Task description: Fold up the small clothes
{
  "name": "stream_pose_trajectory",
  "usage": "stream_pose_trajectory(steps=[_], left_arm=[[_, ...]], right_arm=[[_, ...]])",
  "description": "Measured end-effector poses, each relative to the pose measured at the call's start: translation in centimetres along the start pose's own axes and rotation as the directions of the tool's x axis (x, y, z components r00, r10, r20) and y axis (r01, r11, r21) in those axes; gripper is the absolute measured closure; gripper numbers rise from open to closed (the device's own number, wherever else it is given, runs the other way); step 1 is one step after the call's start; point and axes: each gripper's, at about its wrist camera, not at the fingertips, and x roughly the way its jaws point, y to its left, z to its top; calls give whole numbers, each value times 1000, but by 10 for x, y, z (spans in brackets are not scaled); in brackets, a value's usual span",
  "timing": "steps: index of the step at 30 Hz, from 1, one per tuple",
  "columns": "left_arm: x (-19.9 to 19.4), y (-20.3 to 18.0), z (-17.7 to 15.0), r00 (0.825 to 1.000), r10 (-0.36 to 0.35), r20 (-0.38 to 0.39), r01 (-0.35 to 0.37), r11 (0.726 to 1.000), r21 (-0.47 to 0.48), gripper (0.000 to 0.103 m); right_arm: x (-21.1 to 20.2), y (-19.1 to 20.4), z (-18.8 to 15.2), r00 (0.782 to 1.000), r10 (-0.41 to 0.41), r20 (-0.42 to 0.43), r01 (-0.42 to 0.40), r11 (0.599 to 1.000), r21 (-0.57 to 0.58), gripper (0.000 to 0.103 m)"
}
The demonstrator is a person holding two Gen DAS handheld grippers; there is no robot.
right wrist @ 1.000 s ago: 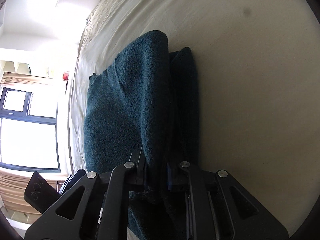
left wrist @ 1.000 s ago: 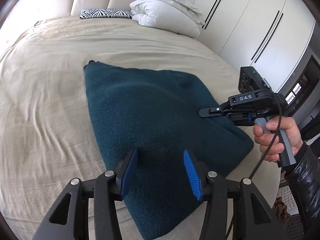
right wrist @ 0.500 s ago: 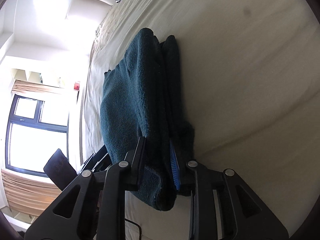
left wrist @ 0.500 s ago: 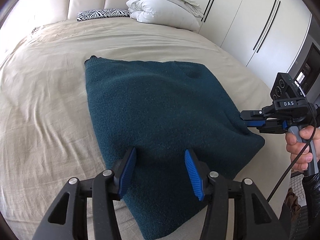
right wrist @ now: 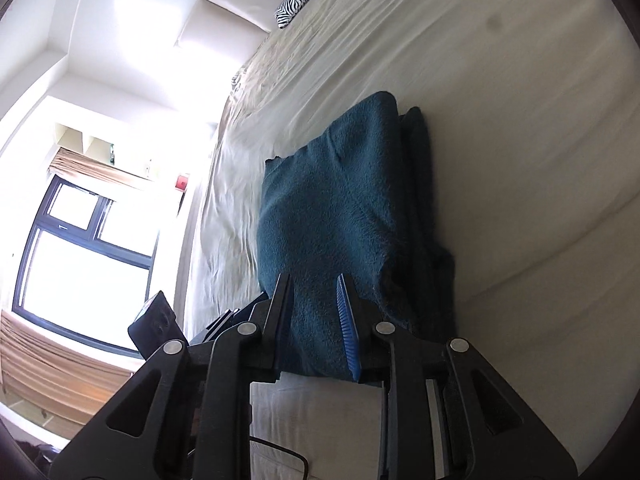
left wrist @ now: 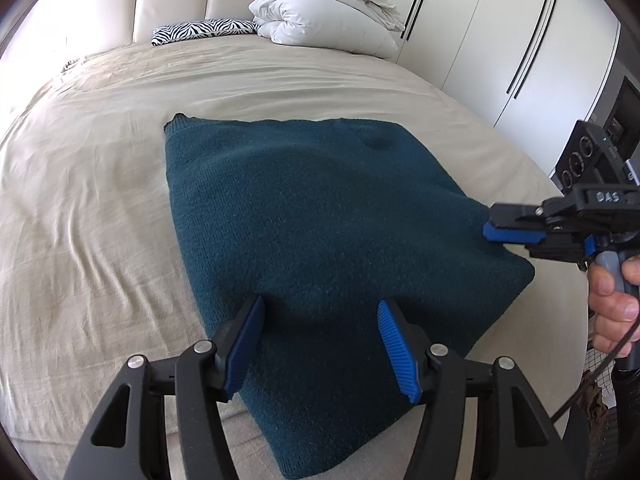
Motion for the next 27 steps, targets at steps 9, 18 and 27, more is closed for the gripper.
stream_pose_trajectory(steps=[9,18,27], left_arm=[[-14,4,-7,1000,-27,15,28,999,-23,42],[-21,-1,20,998,26,65,-25,999,-27,41],[-22,8,6,997,41,68,-40,999,-19,41]], right_arm=[[15,-79,-32,994,92,63,-105,965,239,103],[-15,-5,-44,979,191,69,-193,981,29,86],[10,-26,-65,997,80,12,-81,991,103,83]])
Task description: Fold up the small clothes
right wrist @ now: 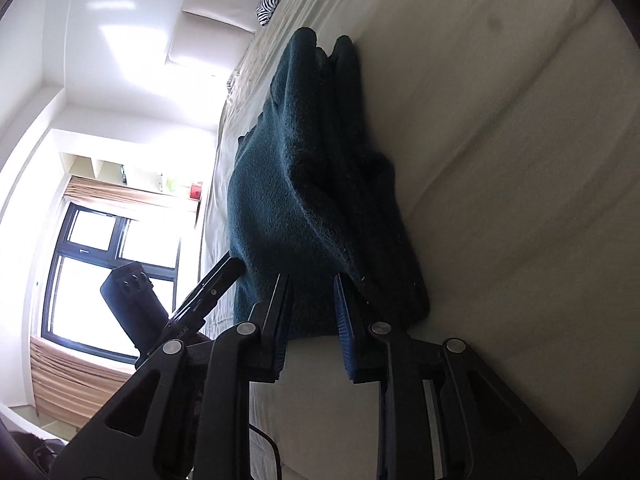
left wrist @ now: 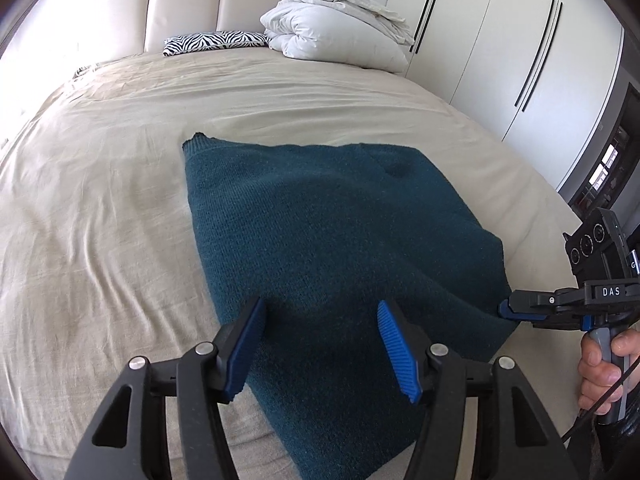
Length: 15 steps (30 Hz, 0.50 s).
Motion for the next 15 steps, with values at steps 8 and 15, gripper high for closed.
stream_pose_trajectory(steps=[8,15], left_arm=[[5,8,26,997,54,51,-55,999,3,37],[13,40,17,999,40,23,-37,993,-110,25]], right_arm=[[1,75,37,995,14,95,4,982,-190,43],[31,43,68,994,-56,92,66,992,-109,53]])
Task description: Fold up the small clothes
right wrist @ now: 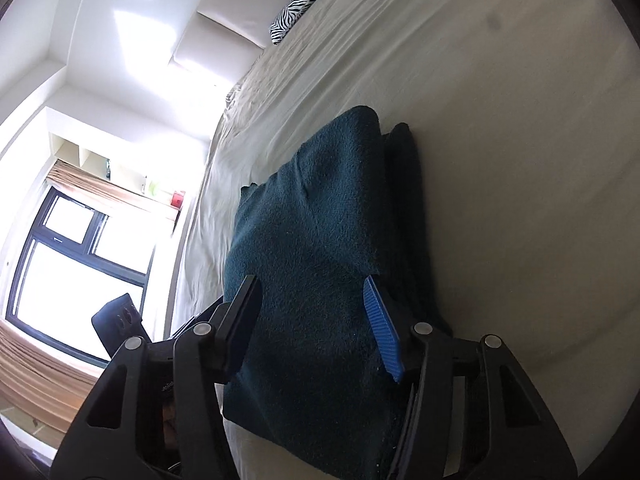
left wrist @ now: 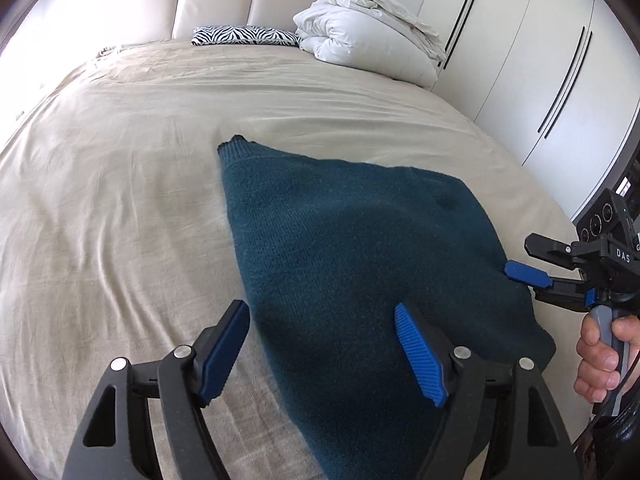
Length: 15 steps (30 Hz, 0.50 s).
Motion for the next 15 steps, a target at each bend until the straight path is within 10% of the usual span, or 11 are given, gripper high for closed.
stream_pose_trajectory(steps=[6,15], left_arm=[[-2,35,12,998,-67,-8,65,983,-174,25],[26,39,0,975,-192,-115,152,945,-289,17]], right_arm=[[-32,0,18,993,-83,81,86,996,-29,47],[26,-25,23,980,-162,-118,160,987,-21,47]])
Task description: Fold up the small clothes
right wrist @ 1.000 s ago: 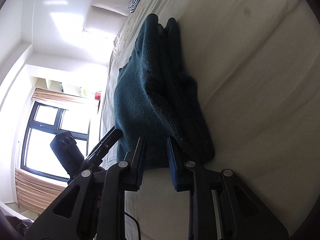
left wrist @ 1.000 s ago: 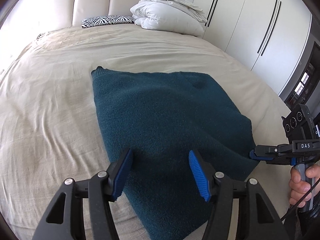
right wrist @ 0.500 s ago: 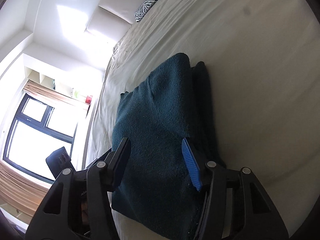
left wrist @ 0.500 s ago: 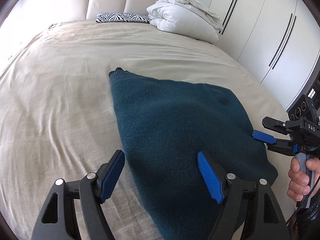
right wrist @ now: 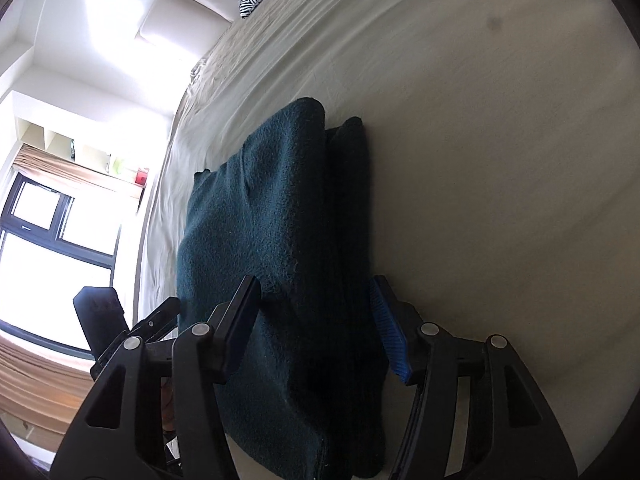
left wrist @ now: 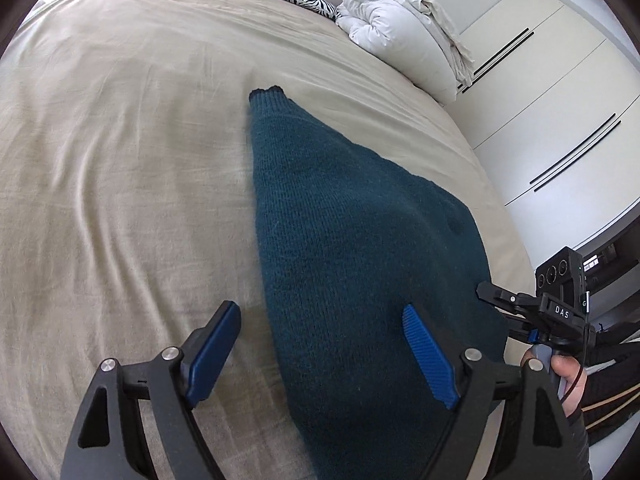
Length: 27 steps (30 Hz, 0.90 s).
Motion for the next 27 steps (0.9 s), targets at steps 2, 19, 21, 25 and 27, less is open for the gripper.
stream_pose_trajectory(steps=[2,19,21,25,27], left_arm=[[4,-2,1,1000,-1,-9,1,1000,-2,17],[-55,-33,-10,998,61,11,-62,996,71,70],[-83,-35,-18,996,73,43,-77,993,88,70],[-147,-27,-38,990,99,95,-109,988,107,70],[-178,-18,-51,986,115,121,-128,987,102,70]], right_arm=[[8,2,4,1000,-5,-6,5,1000,-15,47],[3,97,-11,965,-257,50,262,946,-192,82],[-5,126,-26,964,-257,73,267,933,-242,82],[-18,182,-63,979,-189,79,205,928,-311,82],[-22,209,-82,987,-142,71,158,930,-333,82]])
